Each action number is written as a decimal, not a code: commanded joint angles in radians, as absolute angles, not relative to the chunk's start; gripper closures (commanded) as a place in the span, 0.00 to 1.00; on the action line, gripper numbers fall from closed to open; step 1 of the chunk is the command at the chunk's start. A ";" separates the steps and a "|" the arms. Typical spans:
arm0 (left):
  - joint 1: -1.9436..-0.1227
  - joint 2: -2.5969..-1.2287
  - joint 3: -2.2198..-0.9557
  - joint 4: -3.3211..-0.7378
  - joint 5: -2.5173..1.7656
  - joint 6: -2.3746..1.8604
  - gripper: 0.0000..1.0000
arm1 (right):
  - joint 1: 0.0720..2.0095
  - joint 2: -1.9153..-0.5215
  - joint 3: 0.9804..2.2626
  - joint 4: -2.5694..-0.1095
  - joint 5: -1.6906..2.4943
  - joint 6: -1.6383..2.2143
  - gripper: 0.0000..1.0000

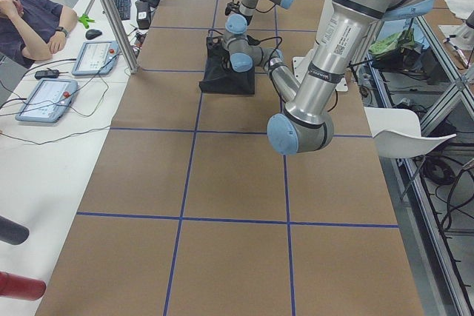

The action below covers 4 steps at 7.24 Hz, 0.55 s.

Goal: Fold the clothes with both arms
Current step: 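Fold the near half with both grippers over the far half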

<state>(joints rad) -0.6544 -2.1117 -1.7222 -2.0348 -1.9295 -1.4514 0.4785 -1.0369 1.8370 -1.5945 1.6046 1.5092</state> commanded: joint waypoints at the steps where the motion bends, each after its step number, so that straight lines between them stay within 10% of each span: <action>1: -0.686 -2.179 -1.593 -2.040 -1.927 -1.410 1.00 | 0.511 -0.976 1.743 -1.594 1.605 1.493 1.00; 4: -0.709 -2.218 -1.480 -2.043 -1.910 -1.336 1.00 | 0.555 -0.887 1.593 -1.592 1.621 1.474 1.00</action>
<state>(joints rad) -0.7017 -2.2059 -1.5187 -2.0409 -1.9209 -1.3615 0.5374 -0.9207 1.6520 -1.5934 1.6122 1.4828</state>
